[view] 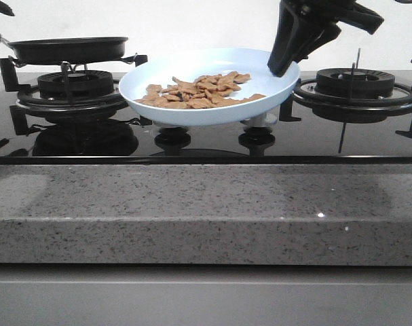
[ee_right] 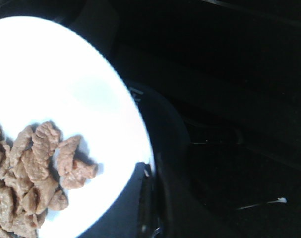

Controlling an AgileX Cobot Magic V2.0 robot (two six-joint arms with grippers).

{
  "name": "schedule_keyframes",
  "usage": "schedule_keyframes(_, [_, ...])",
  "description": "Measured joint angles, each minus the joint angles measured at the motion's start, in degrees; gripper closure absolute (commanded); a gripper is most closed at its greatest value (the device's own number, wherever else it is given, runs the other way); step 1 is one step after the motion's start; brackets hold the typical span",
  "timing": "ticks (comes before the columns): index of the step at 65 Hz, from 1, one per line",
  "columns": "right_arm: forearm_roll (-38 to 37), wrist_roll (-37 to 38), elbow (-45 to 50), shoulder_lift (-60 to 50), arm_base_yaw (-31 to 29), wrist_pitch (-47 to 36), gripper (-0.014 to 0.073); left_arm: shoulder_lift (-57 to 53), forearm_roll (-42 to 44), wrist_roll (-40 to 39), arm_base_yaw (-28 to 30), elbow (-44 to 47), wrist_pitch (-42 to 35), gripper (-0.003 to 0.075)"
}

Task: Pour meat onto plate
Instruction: 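Lower the pan onto the burner and release it with the left gripper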

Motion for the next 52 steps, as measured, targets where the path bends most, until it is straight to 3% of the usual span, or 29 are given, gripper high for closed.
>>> schedule_keyframes(7, [0.00,0.00,0.00,0.00,0.00,0.00,0.0654,-0.24,0.64,0.00,0.00,0.00,0.69,0.0149])
schedule_keyframes(12, [0.00,0.00,0.00,0.00,0.00,0.00,0.0654,-0.45,1.38,-0.02,0.00,0.00,0.91,0.0202])
schedule_keyframes(30, [0.00,0.00,0.00,0.00,0.00,0.00,0.0654,-3.53,4.10,-0.12,0.00,0.00,1.36,0.0483])
schedule_keyframes(44, [0.00,0.00,0.00,0.00,0.00,0.00,0.0654,-6.10,6.00,-0.45,0.00,0.00,1.70,0.0743])
schedule_keyframes(52, [0.00,0.00,0.00,0.00,0.00,0.00,0.0654,-7.73,6.72,-0.59,0.00,0.00,1.70,0.0741])
